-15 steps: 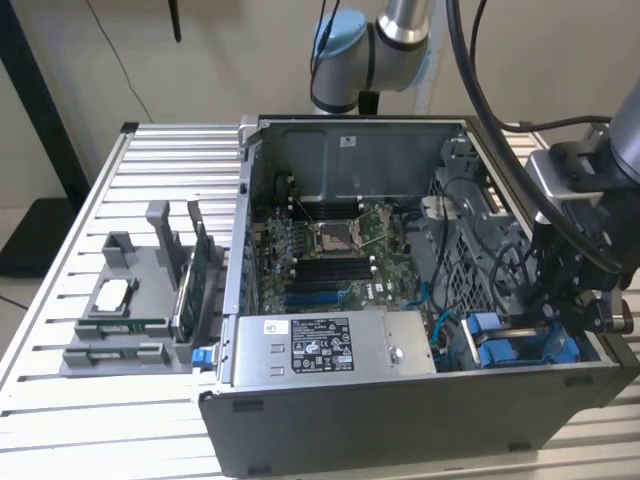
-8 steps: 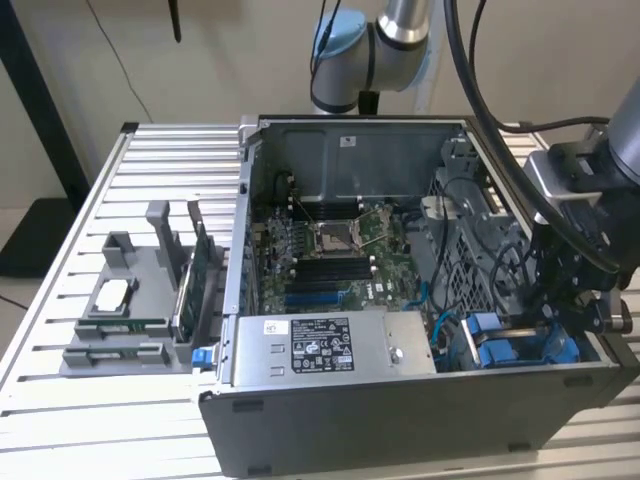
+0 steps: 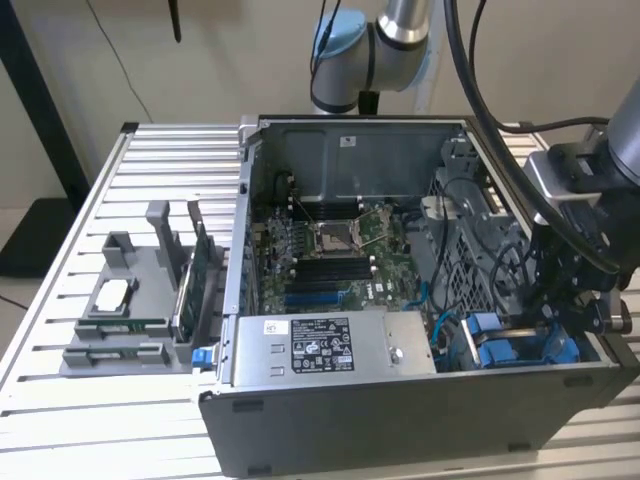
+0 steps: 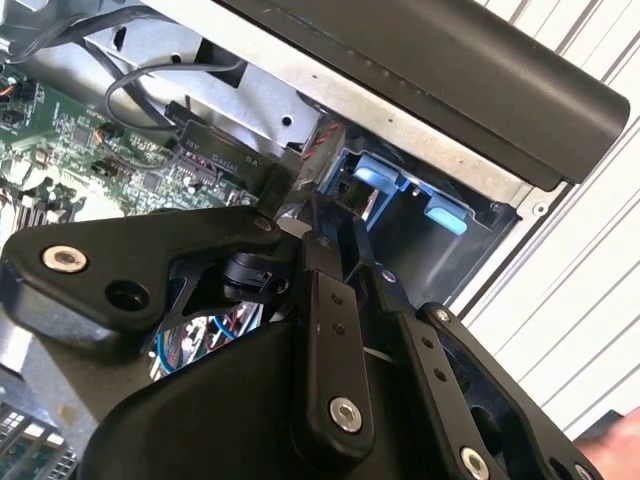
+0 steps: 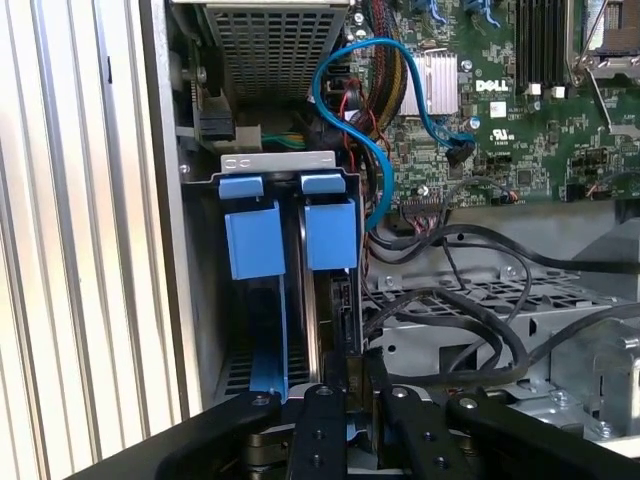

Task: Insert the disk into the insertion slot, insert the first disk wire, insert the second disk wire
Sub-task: 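Insert the first disk wire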

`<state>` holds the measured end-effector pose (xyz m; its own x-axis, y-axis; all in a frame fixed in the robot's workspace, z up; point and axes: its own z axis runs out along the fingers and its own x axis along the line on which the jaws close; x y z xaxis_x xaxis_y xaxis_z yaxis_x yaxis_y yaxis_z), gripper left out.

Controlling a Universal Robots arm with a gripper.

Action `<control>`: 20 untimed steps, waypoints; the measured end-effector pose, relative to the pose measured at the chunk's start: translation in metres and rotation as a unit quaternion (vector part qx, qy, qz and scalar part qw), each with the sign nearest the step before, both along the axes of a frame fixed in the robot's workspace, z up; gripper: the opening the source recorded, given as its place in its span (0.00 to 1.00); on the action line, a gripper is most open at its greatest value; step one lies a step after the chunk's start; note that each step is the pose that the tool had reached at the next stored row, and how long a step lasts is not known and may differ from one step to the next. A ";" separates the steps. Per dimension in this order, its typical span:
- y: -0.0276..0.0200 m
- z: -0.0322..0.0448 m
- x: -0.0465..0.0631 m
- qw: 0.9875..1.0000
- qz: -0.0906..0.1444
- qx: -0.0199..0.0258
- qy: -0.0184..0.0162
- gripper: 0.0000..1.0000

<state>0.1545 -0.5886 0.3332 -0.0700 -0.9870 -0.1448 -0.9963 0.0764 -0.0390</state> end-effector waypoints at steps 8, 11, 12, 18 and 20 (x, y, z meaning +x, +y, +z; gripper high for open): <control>0.0006 0.0004 0.000 1.000 0.020 -0.001 0.000 0.19; 0.0009 -0.0010 0.001 1.000 0.030 0.001 0.000 0.19; 0.0010 -0.0010 0.001 0.999 0.032 0.000 0.000 0.19; 0.0019 -0.0030 0.001 0.999 0.034 -0.004 0.000 0.19; 0.0018 -0.0032 0.001 0.999 0.034 -0.004 0.000 0.20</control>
<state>0.1553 -0.5868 0.3300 -0.0021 -0.9907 -0.1362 -0.9992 0.0075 -0.0392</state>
